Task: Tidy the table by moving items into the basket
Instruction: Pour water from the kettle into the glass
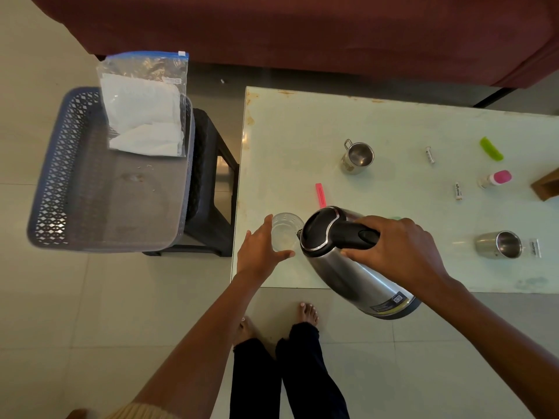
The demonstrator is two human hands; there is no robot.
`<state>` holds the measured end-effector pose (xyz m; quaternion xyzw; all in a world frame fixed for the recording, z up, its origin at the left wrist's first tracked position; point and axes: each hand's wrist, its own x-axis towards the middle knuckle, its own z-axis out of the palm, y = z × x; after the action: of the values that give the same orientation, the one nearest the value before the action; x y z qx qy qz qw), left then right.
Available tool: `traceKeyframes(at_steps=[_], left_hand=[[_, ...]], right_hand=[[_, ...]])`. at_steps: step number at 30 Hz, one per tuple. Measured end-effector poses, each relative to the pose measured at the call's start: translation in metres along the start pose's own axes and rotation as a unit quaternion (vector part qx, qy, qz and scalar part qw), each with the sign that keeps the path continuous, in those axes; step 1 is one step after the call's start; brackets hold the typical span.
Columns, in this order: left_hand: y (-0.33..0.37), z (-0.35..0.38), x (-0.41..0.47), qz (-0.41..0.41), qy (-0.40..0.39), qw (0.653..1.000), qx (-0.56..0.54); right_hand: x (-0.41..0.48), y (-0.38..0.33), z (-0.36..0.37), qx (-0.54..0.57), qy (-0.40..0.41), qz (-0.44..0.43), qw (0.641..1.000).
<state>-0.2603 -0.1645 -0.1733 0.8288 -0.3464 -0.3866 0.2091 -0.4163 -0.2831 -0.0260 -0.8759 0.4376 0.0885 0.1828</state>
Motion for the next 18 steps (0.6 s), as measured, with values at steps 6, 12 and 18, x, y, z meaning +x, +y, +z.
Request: traceKeyframes(at_steps=[6, 12, 18], left_hand=[[-0.0002, 0.0003, 0.0002, 0.005, 0.002, 1.000, 0.003], [-0.0004, 0.0004, 0.0011, -0.004, 0.003, 1.000, 0.008], [-0.0005, 0.0011, 0.0012, -0.001, 0.004, 1.000, 0.004]], right_hand=[[0.0001, -0.0012, -0.0006, -0.002, -0.005, -0.004, 1.000], [-0.0001, -0.0008, 0.0006, -0.002, 0.006, -0.003, 1.000], [-0.0002, -0.0004, 0.0017, -0.002, 0.009, -0.006, 1.000]])
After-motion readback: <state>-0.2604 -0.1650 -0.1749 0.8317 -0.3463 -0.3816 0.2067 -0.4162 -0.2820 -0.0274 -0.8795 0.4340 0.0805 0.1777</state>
